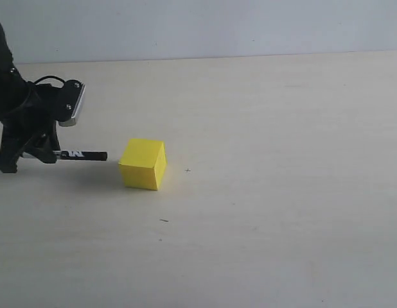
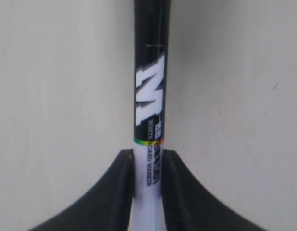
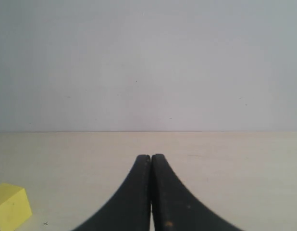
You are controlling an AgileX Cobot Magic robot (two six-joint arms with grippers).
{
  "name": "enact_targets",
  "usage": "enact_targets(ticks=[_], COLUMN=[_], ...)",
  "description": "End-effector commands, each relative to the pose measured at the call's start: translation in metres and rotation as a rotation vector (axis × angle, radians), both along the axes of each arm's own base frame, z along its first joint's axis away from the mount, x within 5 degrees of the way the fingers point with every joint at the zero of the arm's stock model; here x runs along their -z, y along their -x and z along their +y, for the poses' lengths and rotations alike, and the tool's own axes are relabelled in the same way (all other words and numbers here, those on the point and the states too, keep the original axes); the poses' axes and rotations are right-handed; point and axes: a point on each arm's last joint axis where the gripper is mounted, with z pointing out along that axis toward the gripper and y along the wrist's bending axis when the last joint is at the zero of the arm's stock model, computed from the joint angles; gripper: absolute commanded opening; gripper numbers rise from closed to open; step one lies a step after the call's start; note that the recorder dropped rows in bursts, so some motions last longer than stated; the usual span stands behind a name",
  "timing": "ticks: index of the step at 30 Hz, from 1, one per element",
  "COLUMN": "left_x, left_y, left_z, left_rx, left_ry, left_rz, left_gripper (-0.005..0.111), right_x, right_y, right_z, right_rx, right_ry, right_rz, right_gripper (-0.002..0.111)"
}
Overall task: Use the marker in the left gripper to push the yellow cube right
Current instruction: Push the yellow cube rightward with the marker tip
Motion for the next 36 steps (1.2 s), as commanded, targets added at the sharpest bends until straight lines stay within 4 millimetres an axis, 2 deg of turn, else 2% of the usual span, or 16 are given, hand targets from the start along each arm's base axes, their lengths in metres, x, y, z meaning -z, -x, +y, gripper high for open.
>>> enact_targets(ticks=[1,4,7,15,20,26,36], left_x=[-0.004,-0.004,-0.005,-0.004,-0.005,-0.005,-0.005], left_y=[0.01,0.017,0.017,0.019,0.027,0.03,0.033], left_z=[-0.034,-0.054,-0.059,-0.021,-0.022,-0.036,-0.086], left_rx=[0.067,0.118,0.101,-0.102,-0.18,-0.253,-0.215], left_ry=[0.016,0.017,0.02,-0.017,-0.024,-0.025,0.069], left_rz=[0.01,0.009,-0.001,0.16,0.239,0.237,0.101], left_gripper=[0.0,0.0,0.0,0.0,0.0,0.0,0.0], right_x=[0.001,0.001,0.001,0.001,0.001,0.001,0.001], right_y=[0.0,0.0,0.0,0.0,0.0,0.0,0.0], right_z=[0.0,0.0,0.0,0.0,0.0,0.0,0.0], right_rx=[0.005,0.005,0.005,0.005,0.005,0.005,0.005], right_ry=[0.008,0.008,0.008,0.008,0.008,0.008,0.008], right_rz=[-0.007,-0.007,-0.007,-0.007,-0.007,-0.007,-0.007], right_gripper=[0.0,0.0,0.0,0.0,0.0,0.0,0.0])
